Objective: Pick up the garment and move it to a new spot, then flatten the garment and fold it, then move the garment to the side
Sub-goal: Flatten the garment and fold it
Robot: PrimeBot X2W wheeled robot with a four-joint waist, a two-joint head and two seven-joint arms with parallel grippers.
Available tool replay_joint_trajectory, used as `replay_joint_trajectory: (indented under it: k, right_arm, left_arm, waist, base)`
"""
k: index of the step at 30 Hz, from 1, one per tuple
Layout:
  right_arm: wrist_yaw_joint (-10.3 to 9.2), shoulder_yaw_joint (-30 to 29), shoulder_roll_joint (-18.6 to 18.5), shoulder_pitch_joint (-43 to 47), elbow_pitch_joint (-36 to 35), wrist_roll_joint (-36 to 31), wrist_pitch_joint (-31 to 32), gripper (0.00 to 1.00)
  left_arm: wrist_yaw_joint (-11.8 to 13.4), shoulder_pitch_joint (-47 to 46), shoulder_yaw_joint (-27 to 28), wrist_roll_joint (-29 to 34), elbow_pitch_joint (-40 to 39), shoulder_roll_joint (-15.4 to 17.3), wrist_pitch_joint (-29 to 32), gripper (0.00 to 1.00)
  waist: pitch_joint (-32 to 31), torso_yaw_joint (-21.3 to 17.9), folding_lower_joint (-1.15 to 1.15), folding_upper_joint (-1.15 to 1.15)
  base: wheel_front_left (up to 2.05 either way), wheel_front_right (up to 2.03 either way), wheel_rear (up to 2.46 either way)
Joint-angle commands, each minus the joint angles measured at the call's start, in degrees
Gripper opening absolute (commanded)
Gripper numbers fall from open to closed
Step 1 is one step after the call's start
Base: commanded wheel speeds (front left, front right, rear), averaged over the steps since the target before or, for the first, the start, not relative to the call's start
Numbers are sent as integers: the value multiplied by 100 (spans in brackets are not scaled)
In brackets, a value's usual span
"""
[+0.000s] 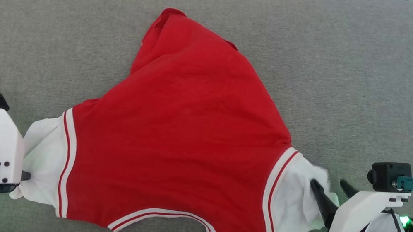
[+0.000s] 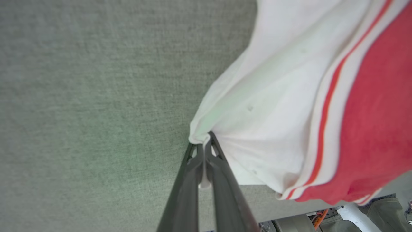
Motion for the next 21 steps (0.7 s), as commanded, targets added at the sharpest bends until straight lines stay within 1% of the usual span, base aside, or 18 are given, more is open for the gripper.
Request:
replay_joint_trajectory:
  k: [1,6,9,12,14,15,19,21]
  right_arm:
    - [-1,-21,-20,46,-9,77,372,100]
    - [0,35,-184,-91,146,66,1369,100]
    - [-1,104,-213,-128,459,82,1853,100]
    - [0,314,-200,-143,780,226,2344,100]
    - [5,524,-228,-144,924,454,2609,0]
    - [7,554,-278,-197,962,523,2641,0]
    - [-1,298,-343,-568,851,757,2310,0]
    - [1,197,-274,-762,686,1014,2226,0]
  left_arm:
    - [-31,33,-136,54,40,-229,-29,0]
    - [-103,-139,-180,85,-3,-354,-59,0]
    - [-153,-215,-196,90,-5,-414,-89,0]
    - [-191,-257,-213,104,1,-453,-121,0]
    - [-222,-275,-201,72,1,-491,-159,0]
    - [-228,-293,-195,71,6,-499,-174,0]
    - [-241,-422,-87,16,-49,-499,-270,0]
    - [-238,-512,-24,46,-124,-434,-322,0]
  waist:
    - [33,48,0,0]
    - [117,164,0,0]
    - [156,226,0,0]
    - [177,264,0,0]
    - [183,290,0,0]
    - [183,300,0,0]
    - [110,340,0,0]
    - [18,350,0,0]
  base:
    - [0,0,0]
    - [0,0,0]
    - [0,0,0]
    - [0,0,0]
    - [0,0,0]
    - [0,0,0]
    - [0,0,0]
    - [0,0,0]
